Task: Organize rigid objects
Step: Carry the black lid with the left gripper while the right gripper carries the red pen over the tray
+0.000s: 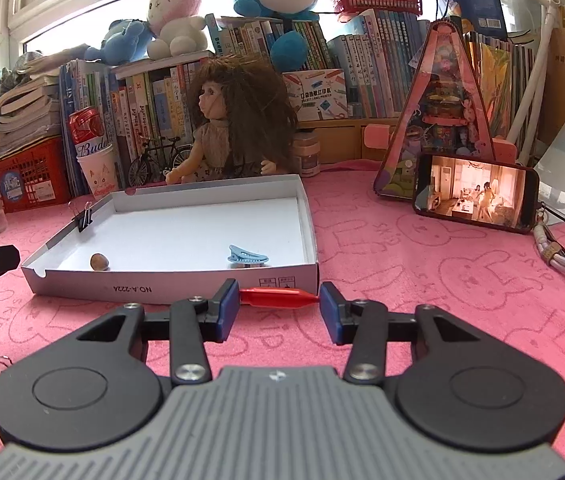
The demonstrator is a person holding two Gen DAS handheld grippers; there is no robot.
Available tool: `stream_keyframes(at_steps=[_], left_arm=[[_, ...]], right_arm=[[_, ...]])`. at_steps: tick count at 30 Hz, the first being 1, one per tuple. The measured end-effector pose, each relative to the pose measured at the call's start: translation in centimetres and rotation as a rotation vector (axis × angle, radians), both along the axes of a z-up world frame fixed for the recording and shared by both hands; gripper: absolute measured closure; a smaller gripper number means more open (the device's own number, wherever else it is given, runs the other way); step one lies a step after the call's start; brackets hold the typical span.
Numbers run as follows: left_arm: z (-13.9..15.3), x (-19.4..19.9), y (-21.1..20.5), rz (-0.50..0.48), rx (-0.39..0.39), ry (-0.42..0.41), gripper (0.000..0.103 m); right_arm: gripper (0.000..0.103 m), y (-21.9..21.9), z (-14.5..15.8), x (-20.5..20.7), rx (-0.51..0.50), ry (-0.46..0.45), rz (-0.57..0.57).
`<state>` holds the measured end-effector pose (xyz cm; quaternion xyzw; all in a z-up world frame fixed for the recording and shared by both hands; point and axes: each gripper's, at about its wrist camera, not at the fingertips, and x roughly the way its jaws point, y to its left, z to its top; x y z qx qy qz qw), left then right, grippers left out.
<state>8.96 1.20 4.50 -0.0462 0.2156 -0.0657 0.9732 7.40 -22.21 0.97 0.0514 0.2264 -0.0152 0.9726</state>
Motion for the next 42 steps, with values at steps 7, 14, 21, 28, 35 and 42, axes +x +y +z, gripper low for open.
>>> stream_keyframes(at_steps=[7, 14, 21, 28, 35, 42], left_arm=[[0.3, 2.7, -0.4, -0.01, -0.023, 0.026, 0.073], [0.3, 5.7, -0.4, -0.007, -0.029, 0.067, 0.073], [0.3, 9.3, -0.4, -0.015, -0.046, 0.139, 0.073], [-0.1, 12.8, -0.5, -0.001, -0.071, 0.217, 0.073], [-1.2, 16.0, -1.3, -0.002, -0.03, 0.304, 0.073], [-2.1, 17.5, -1.6, 0.007, -0.019, 0.334, 0.073]], right_arm=[[0.054, 0.2, 0.3, 2.3, 0.022, 0.026, 0.019], [0.054, -0.3, 0.7, 4.7, 0.051, 0.061, 0.035], [0.054, -1.2, 1.5, 7.6, 0.11, 0.116, 0.048], [0.054, -1.1, 2.3, 10.7, 0.133, 0.176, 0.081], [0.054, -0.8, 1.6, 14.6, 0.154, 0.306, 0.089], [0.054, -0.3, 1.1, 15.7, 0.107, 0.332, 0.087]])
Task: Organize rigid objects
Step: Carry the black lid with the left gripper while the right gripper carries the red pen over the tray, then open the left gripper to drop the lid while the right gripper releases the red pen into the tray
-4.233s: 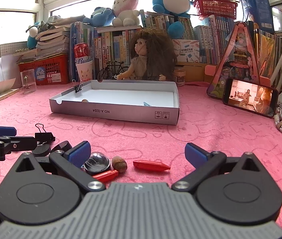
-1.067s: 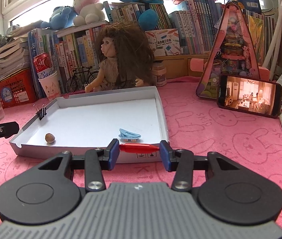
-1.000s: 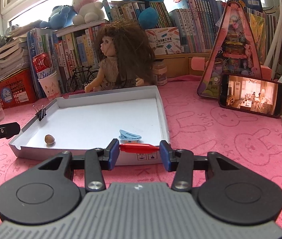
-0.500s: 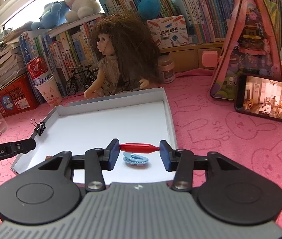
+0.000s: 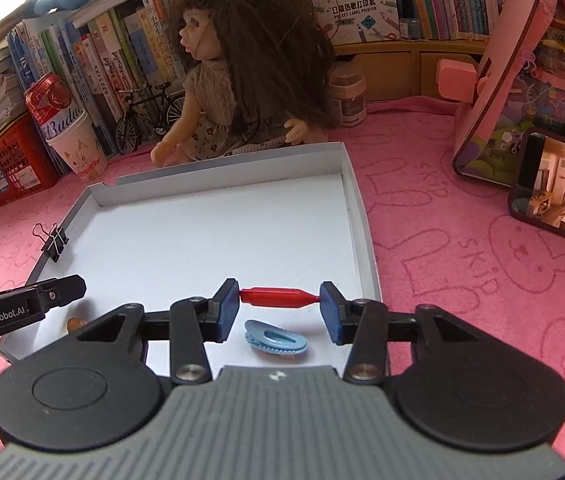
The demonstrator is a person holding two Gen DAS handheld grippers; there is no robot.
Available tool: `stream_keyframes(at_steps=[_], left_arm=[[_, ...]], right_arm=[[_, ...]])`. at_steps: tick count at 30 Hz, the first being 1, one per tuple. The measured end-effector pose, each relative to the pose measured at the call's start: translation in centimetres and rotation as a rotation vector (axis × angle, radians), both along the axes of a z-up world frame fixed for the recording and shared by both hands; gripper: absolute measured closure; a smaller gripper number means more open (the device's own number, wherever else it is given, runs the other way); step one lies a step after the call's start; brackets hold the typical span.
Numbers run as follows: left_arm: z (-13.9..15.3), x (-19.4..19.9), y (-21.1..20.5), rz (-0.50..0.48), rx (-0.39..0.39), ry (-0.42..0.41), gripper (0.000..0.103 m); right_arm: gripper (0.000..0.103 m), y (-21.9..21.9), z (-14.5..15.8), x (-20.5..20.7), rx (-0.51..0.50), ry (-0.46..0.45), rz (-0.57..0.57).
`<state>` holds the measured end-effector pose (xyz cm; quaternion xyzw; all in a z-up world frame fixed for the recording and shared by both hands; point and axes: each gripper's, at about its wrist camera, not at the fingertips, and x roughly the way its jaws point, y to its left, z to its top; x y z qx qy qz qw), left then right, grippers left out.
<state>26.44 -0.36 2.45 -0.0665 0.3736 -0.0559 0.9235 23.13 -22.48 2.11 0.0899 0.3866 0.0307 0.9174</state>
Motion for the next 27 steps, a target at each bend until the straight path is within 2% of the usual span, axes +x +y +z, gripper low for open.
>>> stream_keyframes(at_steps=[12, 22, 24, 26, 27], left_arm=[[-0.7, 0.8, -1.0, -0.025, 0.017, 0.014, 0.073], [-1.0, 0.5, -1.5, -0.038, 0.052, -0.006, 0.073], [-0.9, 0.4, -1.5, -0.038, 0.054, -0.008, 0.073], [-0.8, 0.2, -1.5, -0.045, 0.048, -0.01, 0.068], [-0.7, 0.0, -1.5, -0.05, 0.044, -0.013, 0.062]], right_arm=[[0.053, 0.2, -0.8, 0.7, -0.02, 0.031, 0.005], [0.05, 0.5, -1.1, 0.8, -0.036, 0.031, 0.01], [0.04, 0.4, -1.0, 0.6, -0.026, 0.024, 0.005], [0.04, 0.2, -0.9, 0.4, -0.003, 0.016, 0.005], [0.039, 0.1, -0.8, 0.3, 0.001, 0.011, 0.004]])
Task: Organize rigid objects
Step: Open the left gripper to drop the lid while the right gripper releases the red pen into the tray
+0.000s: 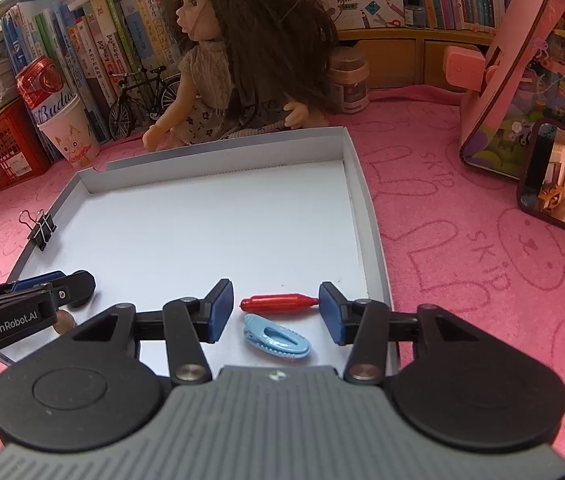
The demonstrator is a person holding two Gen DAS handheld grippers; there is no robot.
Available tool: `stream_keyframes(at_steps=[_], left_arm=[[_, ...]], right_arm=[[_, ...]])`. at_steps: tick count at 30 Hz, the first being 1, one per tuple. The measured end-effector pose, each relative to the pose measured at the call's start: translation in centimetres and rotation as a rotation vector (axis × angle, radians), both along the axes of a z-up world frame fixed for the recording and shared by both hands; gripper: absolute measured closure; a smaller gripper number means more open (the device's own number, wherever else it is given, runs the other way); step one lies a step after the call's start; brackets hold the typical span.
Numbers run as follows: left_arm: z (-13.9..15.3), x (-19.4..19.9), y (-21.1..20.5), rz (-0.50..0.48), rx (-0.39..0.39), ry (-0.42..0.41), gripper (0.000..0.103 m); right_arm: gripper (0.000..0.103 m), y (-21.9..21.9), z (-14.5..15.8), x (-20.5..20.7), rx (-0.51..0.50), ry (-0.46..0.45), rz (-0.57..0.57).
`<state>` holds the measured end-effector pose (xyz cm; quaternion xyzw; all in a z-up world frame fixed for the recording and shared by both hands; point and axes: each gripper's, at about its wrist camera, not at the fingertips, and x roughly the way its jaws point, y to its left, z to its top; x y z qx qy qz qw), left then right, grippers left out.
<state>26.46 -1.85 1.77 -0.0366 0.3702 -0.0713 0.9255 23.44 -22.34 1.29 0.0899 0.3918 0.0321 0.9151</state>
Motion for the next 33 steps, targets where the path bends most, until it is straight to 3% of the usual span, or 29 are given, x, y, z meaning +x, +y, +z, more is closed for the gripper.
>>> stream_keyframes(at_steps=[10, 17, 33], left_arm=[[2.1, -3.4, 0.0, -0.035, 0.003, -0.089, 0.041], [3.2, -6.3, -0.4, -0.073, 0.016, -0.14, 0.036], [4.3, -14.1, 0.3, -0.135, -0.059, -0.209, 0.027]], right_arm=[[0.023, 0.4, 2.0, -3.1, -0.05, -0.101, 0.048], [0.016, 0.9, 3.3, -5.6, -0.063, -0.165, 0.085], [0.0, 1.0, 4.5, -12.3, -0.131, -0.317, 0.138]])
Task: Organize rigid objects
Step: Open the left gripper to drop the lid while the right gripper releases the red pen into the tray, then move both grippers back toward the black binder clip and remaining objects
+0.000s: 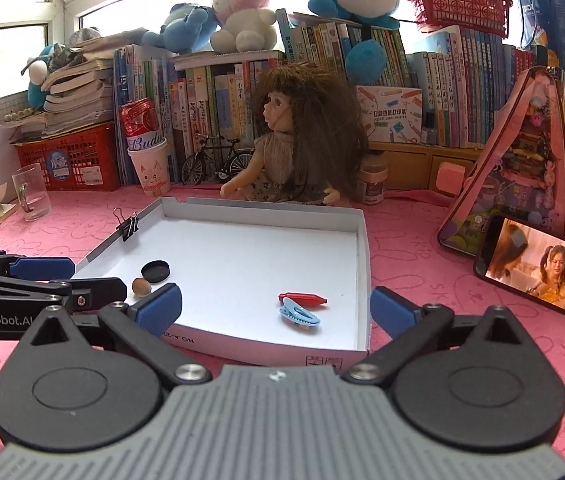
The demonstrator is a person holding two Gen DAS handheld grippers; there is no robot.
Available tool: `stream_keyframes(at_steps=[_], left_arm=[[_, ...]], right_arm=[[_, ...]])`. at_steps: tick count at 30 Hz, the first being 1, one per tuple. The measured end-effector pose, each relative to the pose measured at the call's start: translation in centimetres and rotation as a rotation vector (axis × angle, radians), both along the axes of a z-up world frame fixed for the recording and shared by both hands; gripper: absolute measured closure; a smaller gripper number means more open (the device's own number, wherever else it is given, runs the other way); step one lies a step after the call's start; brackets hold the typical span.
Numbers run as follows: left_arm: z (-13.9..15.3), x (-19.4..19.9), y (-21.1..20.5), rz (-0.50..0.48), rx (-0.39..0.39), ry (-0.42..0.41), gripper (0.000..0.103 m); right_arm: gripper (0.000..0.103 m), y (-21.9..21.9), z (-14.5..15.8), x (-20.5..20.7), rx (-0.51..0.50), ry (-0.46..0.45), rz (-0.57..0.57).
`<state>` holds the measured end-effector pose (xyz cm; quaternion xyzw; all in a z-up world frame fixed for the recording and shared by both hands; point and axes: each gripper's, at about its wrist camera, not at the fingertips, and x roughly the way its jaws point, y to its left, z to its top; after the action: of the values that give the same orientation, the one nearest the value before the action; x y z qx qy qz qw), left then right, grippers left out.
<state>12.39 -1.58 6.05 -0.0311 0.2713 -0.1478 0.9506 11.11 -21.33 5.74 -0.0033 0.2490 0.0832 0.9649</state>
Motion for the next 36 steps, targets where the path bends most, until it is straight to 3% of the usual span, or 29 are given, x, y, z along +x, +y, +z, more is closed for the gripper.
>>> stream_keyframes(at_steps=[11, 36], left_arm=[[-0.6, -5.0, 0.2, -0.049, 0.014, -0.053, 0.021], [-4.3, -9.9, 1.3, -0.067, 0.0, -0.003, 0.022]], right_arm=[[0.0, -0.6, -1.0, -3.8, 0.039, -0.038, 0.039], [0.0, -0.7, -5.3, -10.0, 0.041, -0.076, 0.097]])
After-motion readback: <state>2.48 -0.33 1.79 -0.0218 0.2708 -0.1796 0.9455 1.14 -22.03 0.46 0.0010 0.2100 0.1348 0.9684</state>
